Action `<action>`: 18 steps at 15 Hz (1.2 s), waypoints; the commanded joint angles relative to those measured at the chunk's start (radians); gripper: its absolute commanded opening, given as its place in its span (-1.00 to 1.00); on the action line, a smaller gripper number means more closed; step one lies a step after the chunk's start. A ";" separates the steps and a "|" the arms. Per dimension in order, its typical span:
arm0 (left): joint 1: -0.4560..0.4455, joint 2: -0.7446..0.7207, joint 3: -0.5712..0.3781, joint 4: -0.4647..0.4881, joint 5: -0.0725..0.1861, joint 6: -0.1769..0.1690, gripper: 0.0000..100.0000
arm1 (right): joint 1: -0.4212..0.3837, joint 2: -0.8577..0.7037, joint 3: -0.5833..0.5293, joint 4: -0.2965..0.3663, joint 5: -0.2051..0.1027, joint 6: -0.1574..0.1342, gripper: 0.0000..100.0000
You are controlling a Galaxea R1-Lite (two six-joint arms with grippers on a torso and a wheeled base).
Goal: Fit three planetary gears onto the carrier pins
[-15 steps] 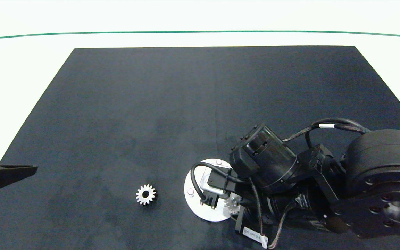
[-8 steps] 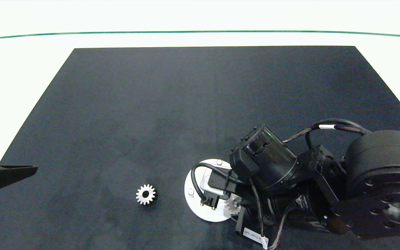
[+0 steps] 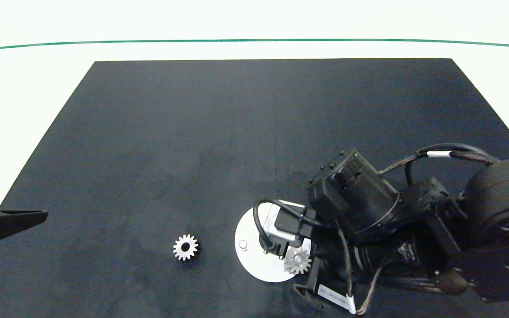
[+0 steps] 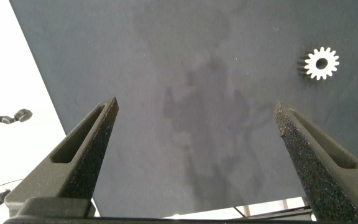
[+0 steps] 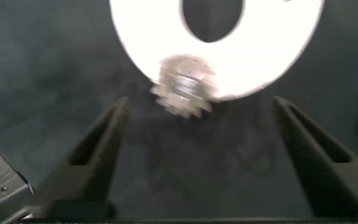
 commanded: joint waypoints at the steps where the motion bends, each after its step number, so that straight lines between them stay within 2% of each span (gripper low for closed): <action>1: -0.001 0.001 0.000 0.004 0.002 0.001 1.00 | -0.148 -0.139 -0.017 -0.014 0.006 0.003 1.00; 3: -0.001 0.001 0.000 0.004 0.001 0.001 1.00 | -0.251 -0.139 -0.049 -0.057 -0.001 0.025 1.00; 4: -0.001 -0.001 0.000 0.004 0.001 0.001 1.00 | -0.295 -0.133 -0.066 -0.057 0.003 0.025 1.00; 7: -0.001 0.001 0.000 0.004 0.002 0.001 1.00 | -0.369 -0.096 -0.117 -0.056 0.015 0.035 1.00; 9: -0.001 0.001 0.000 0.006 0.002 0.001 1.00 | -0.383 -0.045 -0.186 -0.049 0.019 0.072 1.00; 11: -0.001 0.001 0.000 0.004 0.001 0.001 1.00 | -0.389 0.005 -0.245 -0.016 0.021 0.074 1.00; 13: 0.001 0.001 0.000 0.004 0.002 0.001 1.00 | -0.384 0.036 -0.284 0.076 0.021 0.077 1.00; 16: 0.001 -0.001 0.000 0.004 0.001 0.001 1.00 | -0.377 0.061 -0.279 0.089 0.021 0.121 1.00; 18: 0.001 -0.004 0.000 0.004 0.002 0.001 1.00 | -0.386 0.073 -0.285 0.089 0.021 0.133 1.00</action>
